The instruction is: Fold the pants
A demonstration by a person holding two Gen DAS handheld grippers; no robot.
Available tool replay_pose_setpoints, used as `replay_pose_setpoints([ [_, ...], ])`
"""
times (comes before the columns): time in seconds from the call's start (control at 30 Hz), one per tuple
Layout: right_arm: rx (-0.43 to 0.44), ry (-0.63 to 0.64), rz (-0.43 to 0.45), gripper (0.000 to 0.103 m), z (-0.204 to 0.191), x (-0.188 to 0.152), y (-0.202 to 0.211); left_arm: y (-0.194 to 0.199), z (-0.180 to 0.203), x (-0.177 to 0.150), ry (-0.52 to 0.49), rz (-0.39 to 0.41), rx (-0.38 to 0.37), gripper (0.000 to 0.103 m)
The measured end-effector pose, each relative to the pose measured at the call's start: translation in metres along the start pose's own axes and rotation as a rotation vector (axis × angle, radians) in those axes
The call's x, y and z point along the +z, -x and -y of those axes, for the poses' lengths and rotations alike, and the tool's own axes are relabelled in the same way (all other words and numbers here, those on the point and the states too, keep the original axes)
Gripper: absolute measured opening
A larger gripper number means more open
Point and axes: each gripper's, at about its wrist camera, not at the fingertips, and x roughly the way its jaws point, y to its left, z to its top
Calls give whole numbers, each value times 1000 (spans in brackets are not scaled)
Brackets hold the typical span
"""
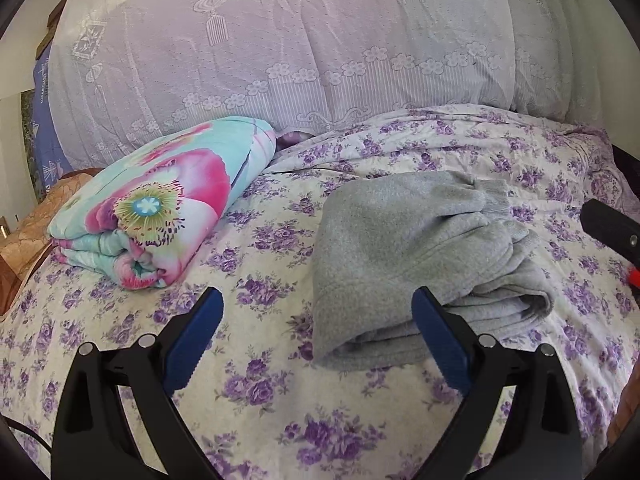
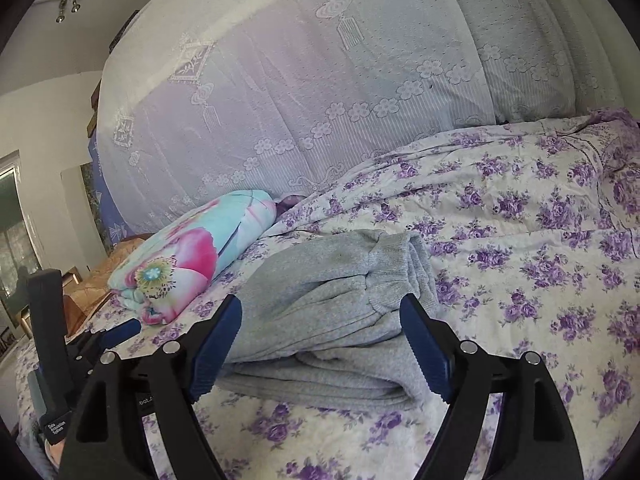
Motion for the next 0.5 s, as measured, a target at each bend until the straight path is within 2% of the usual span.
replay_pose_setpoints([
  [0.2,45,-42,2,85,-16,-11,34,35,-6,-12,16,7,6,93],
  [0.5,66,-53,13,88,-31,-25,77,81,-12,-34,44,4,-2,93],
])
